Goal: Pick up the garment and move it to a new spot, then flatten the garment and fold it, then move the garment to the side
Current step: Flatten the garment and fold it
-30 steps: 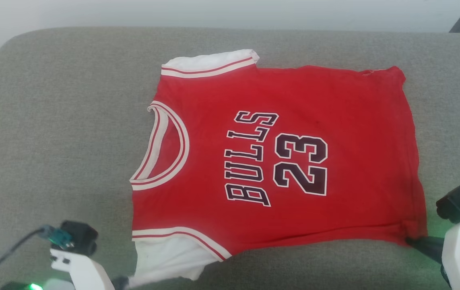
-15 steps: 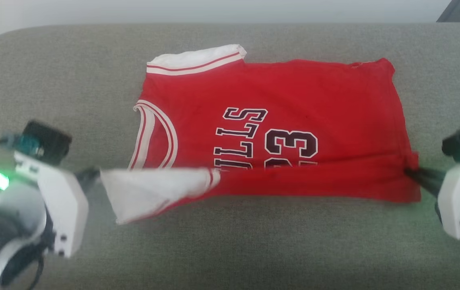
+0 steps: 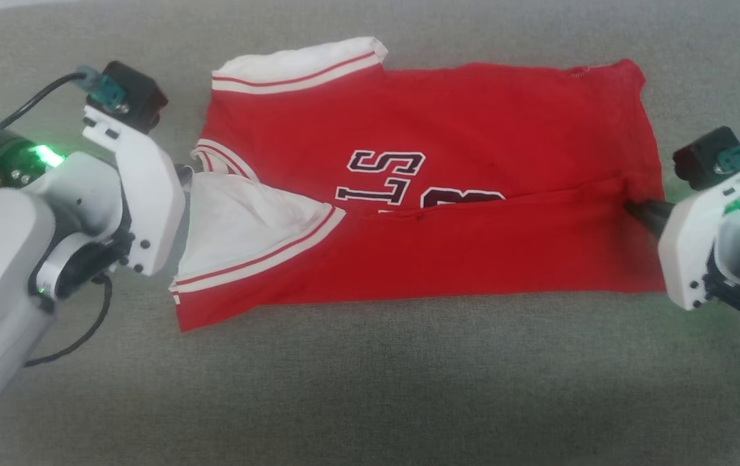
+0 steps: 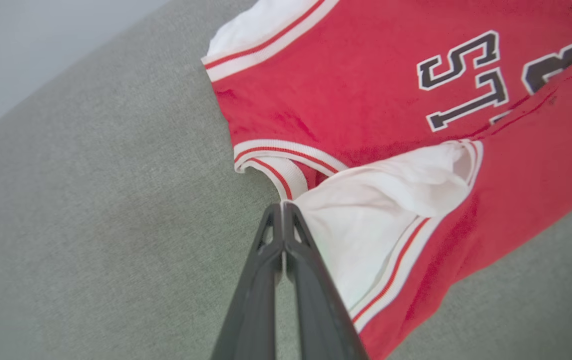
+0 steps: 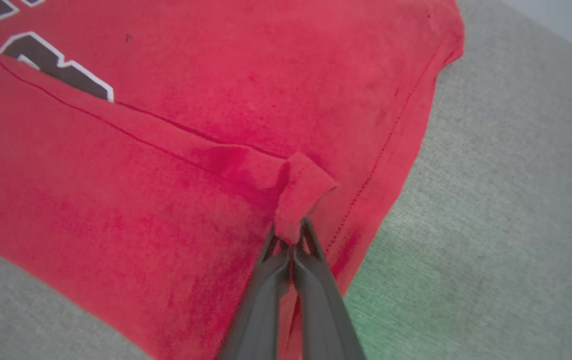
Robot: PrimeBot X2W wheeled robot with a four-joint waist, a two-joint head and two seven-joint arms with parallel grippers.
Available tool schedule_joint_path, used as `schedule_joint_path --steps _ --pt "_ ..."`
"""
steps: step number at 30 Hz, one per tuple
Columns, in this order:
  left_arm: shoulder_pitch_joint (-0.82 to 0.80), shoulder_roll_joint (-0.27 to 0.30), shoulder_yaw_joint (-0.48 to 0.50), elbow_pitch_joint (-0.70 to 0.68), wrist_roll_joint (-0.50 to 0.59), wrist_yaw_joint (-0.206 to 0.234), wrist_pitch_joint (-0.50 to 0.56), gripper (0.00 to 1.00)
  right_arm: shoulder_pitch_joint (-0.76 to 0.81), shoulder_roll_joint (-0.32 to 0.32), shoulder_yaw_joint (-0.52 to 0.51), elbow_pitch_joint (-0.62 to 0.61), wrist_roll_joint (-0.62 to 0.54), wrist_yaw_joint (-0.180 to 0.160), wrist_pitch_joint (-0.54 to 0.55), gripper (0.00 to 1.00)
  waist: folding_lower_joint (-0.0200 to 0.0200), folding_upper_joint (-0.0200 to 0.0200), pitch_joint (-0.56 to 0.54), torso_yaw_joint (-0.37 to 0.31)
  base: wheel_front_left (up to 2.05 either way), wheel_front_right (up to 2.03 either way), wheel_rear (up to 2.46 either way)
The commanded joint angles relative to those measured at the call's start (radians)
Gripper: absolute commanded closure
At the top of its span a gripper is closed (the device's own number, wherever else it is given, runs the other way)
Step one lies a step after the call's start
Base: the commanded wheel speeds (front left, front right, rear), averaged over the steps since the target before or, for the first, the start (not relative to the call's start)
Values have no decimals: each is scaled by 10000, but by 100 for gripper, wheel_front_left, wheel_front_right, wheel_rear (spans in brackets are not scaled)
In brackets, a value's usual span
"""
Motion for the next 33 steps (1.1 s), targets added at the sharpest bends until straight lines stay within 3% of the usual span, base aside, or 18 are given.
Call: schedule_joint_path --steps 1,8,17,19,20,21,22,23,24,33 --pt "-326 -311 -131 677 91 -239 15 100 -215 239 -4 232 -144 -20 33 100 0 0 193 -82 0 0 0" --pt "-814 -1276 -510 2848 -114 -826 94 100 -565 740 201 938 -224 -20 44 100 0 0 446 -136 0 0 0" --pt "-1027 -1908 -659 4612 -436 -1066 229 100 -879 1029 426 1453 -168 -20 3 100 0 0 450 -164 0 0 0" --pt "-1141 -1982 -606 4838 -514 -1023 217 76 -965 1058 433 1559 -156 -20 -27 100 0 0 378 -156 0 0 0" --pt "-1192 -2042 -535 4918 -579 -990 157 56 -1013 1048 451 1589 -216 -20 -59 99 0 0 329 -145 0 0 0" --pt "-1223 -2071 -492 4956 -612 -956 119 5 -1034 1048 450 1606 -236 -20 -102 80 0 0 276 -134 0 0 0" --pt "-1234 -2075 -466 5001 -616 -918 129 0 -1040 1043 436 1603 -253 -20 -170 58 0 0 212 -120 0 0 0" --pt "-1247 -2082 -464 5015 -631 -891 150 0 -1033 1028 400 1606 -262 -20 -267 15 0 0 147 -102 0 0 0" --pt "-1248 -2085 -411 5014 -698 -822 163 0 -1018 1005 390 1598 -306 -20 -321 0 0 0 80 -91 0 0 0" --pt "-752 -1609 -197 3835 -962 -202 592 0 -339 781 -559 1148 -637 -20 -1307 0 0 0 -552 63 0 0 0"
